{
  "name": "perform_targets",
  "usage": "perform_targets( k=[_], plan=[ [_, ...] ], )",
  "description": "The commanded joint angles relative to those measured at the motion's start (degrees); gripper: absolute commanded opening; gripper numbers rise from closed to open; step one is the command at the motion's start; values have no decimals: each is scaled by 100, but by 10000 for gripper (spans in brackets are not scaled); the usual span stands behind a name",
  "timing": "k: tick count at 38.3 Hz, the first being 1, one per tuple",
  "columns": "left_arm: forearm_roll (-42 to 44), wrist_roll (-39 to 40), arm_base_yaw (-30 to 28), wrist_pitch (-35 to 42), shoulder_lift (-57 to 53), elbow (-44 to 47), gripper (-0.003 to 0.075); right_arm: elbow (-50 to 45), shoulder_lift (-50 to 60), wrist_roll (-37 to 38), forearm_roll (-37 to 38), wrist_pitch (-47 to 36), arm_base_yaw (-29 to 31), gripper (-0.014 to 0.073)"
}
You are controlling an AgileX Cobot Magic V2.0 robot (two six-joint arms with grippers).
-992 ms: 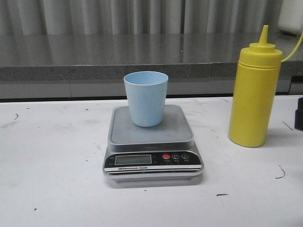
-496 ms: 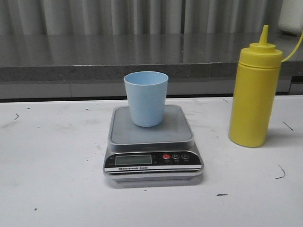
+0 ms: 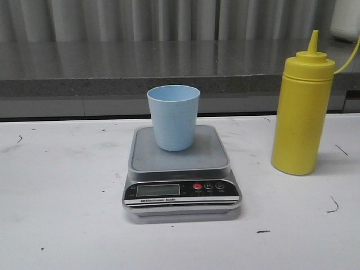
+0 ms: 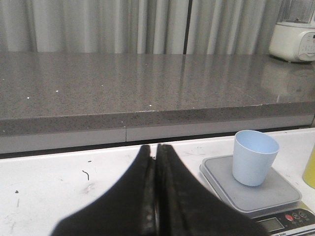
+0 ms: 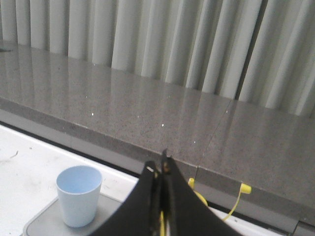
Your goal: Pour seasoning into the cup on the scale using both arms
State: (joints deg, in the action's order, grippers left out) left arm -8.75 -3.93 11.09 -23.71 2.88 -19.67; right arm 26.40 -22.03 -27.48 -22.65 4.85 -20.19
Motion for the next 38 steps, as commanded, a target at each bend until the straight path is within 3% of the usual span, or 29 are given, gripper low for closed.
perform_targets(
  k=[1,38],
  plan=[
    [-83,37,-9,406,67,-146,-20,205,292,-57,-39,-369,18,-69],
    [-83,37,-9,406,67,-146,-20,205,524,-57,-39,-369,18,-69]
  ],
)
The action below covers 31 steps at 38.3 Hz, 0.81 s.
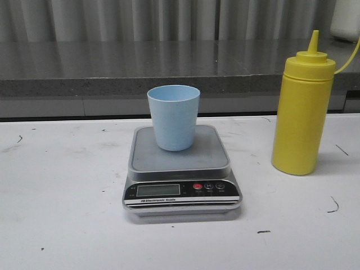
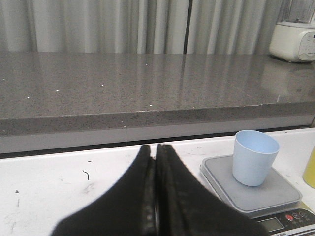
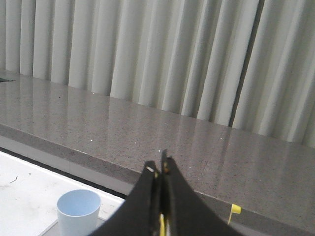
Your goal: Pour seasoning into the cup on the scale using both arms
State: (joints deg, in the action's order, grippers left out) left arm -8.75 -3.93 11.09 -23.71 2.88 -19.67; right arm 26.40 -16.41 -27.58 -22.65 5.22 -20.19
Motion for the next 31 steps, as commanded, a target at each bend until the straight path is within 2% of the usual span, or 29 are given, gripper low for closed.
perform_targets(
  k=[1,12,17,31],
  plan=[
    [-83,37,-9,406,67,-146,-20,205,-38,-47,-39,-406,18,-69],
    [-83,37,-9,419,67,-134,-20,205,-38,-47,-39,-406,18,-69],
    [-83,37,-47,622,-180,209,-20,200,-38,-47,-39,-406,18,-69],
    [44,37,-1022,1842,-419,1753,-20,196,-45,-47,-39,-406,13,-69]
  ],
)
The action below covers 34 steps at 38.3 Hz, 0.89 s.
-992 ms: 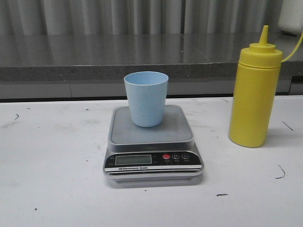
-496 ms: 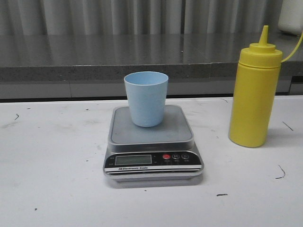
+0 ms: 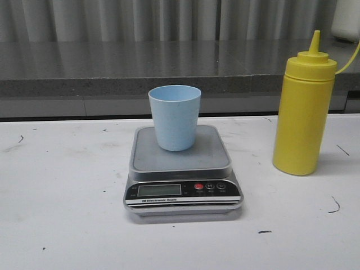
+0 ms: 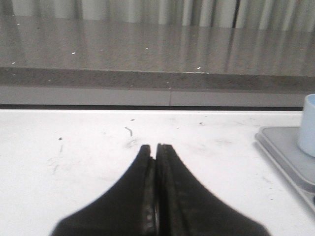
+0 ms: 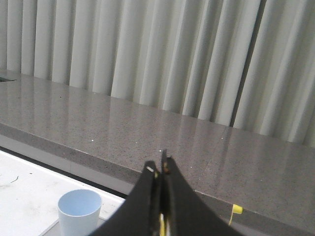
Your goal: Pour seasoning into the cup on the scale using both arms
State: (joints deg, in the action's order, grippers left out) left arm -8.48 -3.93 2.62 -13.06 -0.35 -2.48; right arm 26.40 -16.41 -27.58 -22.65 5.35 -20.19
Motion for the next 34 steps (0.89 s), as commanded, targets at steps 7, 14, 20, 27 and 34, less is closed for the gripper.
perform_targets(
  k=[7,14,20,27,34],
  plan=[
    [17,37,-487,1377,-96,412,-20,196,-45,-47,-39,-419,13,-69],
    [17,37,-497,1481,-83,412,-20,196,-45,-47,-39,-419,13,-69],
    [17,37,-497,1481,-83,412,-20,196,-45,-47,-39,-419,13,-69],
    [17,37,-497,1481,-83,412,-20,196,-45,-47,-39,-419,13,-69],
    [17,37,-497,1481,-83,412,-20,196,-45,-47,-39,-419,13,-69]
  ],
)
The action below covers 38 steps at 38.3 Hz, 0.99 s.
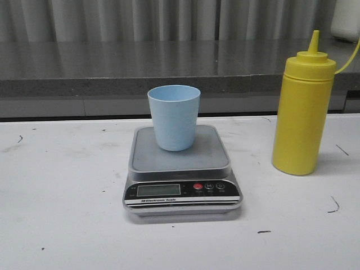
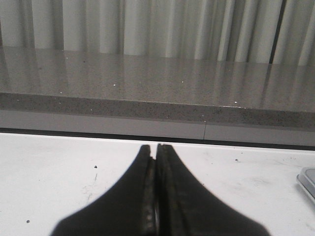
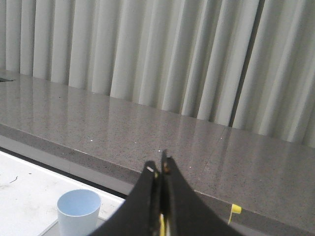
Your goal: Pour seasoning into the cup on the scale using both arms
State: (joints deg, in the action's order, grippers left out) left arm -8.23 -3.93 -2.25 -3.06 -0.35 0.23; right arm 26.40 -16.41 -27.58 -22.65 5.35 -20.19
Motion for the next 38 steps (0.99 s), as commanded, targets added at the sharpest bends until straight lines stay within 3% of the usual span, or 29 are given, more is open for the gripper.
perform_targets(
  k=[1,18,22,25,32,38],
  plan=[
    [-8,37,-9,481,-83,141,-20,196,-45,-47,-39,-419,13,-69],
    [-8,37,-9,481,-83,141,-20,183,-45,-42,-18,-413,13,-69],
    [-8,37,-9,481,-83,141,-20,42,-45,56,381,-479,85,-69],
    [-8,37,-9,481,-83,141,-20,-220,-45,439,801,-697,283,-69],
    [-8,37,-9,481,-83,141,-20,-1200,164,2214,2075,-1166,1216,-69],
    [-8,37,-9,481,-83,141,-20,-1903,802,2666,2346,-796,1705,-69]
  ],
)
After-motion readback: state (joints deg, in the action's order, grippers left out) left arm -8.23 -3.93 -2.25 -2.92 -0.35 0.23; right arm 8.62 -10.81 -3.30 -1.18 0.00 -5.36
